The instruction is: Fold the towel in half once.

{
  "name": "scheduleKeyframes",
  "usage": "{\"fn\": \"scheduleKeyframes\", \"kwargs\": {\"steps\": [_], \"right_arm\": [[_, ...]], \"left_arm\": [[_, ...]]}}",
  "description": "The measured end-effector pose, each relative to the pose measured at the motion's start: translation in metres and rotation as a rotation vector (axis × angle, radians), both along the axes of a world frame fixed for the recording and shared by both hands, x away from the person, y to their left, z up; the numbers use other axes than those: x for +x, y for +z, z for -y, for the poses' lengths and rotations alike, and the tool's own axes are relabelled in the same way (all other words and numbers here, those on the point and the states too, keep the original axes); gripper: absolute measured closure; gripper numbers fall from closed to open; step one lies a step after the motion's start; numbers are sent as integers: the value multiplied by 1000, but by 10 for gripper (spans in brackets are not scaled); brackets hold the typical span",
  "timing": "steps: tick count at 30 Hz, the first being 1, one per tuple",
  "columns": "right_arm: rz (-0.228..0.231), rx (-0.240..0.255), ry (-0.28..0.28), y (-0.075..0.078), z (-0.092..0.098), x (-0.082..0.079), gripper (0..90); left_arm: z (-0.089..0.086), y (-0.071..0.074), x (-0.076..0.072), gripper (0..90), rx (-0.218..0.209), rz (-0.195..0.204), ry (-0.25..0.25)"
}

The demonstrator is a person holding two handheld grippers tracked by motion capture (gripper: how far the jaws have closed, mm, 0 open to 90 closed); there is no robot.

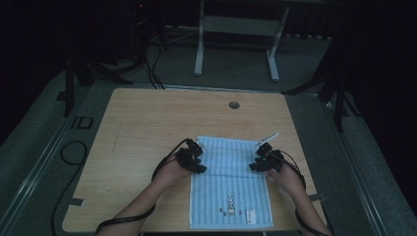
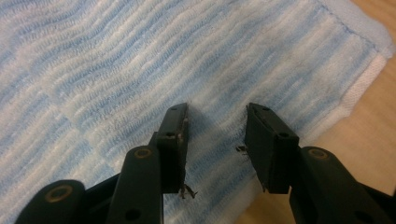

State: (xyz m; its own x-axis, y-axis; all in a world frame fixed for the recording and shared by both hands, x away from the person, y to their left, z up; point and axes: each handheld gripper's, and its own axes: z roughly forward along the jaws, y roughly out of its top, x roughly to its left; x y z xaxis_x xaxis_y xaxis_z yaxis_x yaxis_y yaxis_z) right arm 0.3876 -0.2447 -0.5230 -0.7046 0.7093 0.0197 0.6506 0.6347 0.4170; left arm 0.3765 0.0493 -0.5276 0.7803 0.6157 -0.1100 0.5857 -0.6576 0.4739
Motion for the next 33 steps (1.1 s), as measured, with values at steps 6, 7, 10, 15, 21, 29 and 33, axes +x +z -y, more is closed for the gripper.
{"fn": "scheduleKeyframes", "kwargs": {"steps": [6,7,10,15,21,29,33], "right_arm": [[-28,19,-29,1,-1,22,549],[-29,19,-31,1,-2,25,543],[-23,15,-36,0,-4,31,537],[-26,16,-42,0,-8,37,523],[-27,9,-53,1,-12,51,522],[-29,13,-83,1,-12,55,520],[-21,21,-94,7,-10,53,492]], "left_arm": [[-4,0,19,573,-23,-17,20],[-5,-1,22,572,-21,-15,20],[-6,0,31,572,-18,-16,30],[-7,1,43,573,-1,-15,37],[-3,1,54,572,23,-8,56],[-5,0,53,571,3,-2,61],[-5,3,51,570,3,-16,56]]}}
